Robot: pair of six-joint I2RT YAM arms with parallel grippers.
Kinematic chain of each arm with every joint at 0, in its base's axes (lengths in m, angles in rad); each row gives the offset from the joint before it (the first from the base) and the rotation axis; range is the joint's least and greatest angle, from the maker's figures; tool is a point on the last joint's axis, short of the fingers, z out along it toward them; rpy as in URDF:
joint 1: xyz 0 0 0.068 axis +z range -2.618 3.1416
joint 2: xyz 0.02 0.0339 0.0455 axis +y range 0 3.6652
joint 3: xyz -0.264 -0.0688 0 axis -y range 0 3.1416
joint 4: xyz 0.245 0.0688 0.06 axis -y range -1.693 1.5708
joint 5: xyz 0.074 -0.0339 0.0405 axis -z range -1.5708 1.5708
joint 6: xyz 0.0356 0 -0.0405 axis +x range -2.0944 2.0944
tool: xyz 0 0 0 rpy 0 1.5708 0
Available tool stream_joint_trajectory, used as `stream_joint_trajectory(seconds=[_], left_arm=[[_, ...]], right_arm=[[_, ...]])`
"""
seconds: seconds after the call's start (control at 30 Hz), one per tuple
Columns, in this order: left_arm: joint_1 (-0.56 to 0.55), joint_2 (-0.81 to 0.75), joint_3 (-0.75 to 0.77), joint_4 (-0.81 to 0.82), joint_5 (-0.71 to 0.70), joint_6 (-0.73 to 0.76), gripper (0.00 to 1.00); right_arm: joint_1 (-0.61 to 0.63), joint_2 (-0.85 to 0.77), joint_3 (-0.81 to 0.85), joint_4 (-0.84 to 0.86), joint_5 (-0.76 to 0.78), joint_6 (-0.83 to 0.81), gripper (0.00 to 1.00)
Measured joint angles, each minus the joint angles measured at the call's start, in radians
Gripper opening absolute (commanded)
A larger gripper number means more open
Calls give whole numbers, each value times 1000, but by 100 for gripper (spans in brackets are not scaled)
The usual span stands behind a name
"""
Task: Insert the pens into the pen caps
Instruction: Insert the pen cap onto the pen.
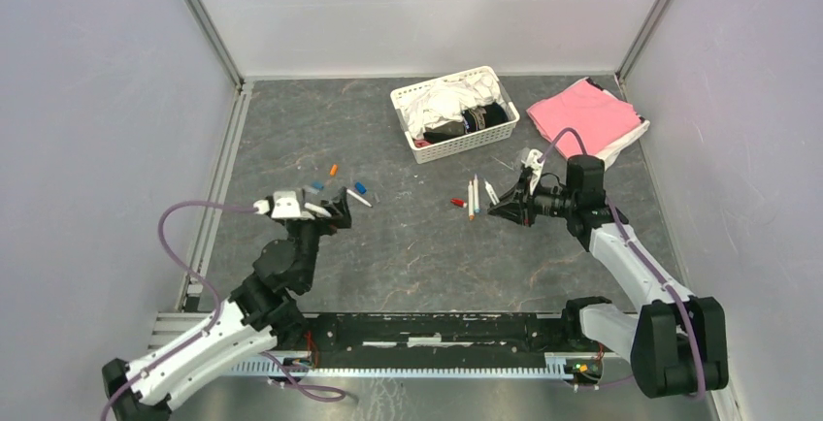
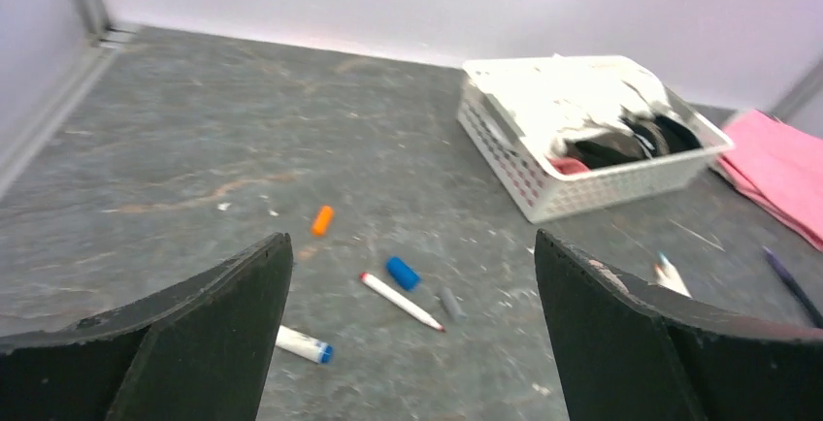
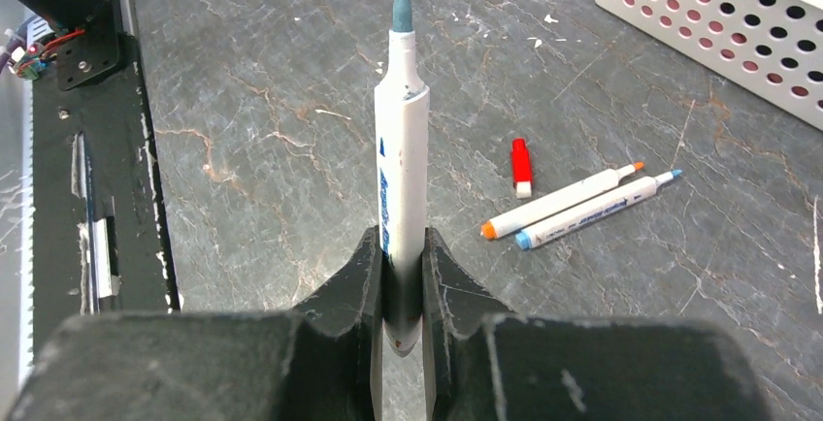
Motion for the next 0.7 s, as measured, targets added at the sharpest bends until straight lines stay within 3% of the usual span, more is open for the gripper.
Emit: stream_joint_trajectory(seconds=[0.13, 0.37, 0.7], left_arm=[[90, 0, -26, 42, -2, 61, 100], [373, 399, -35, 186, 106, 81, 100], [651, 727, -83, 565, 288, 87, 100]], right_arm=[[-20, -4, 0, -34, -1, -31, 0], [-53, -6, 0, -54, -26, -49, 0], [-83, -25, 0, -84, -65, -66, 0]])
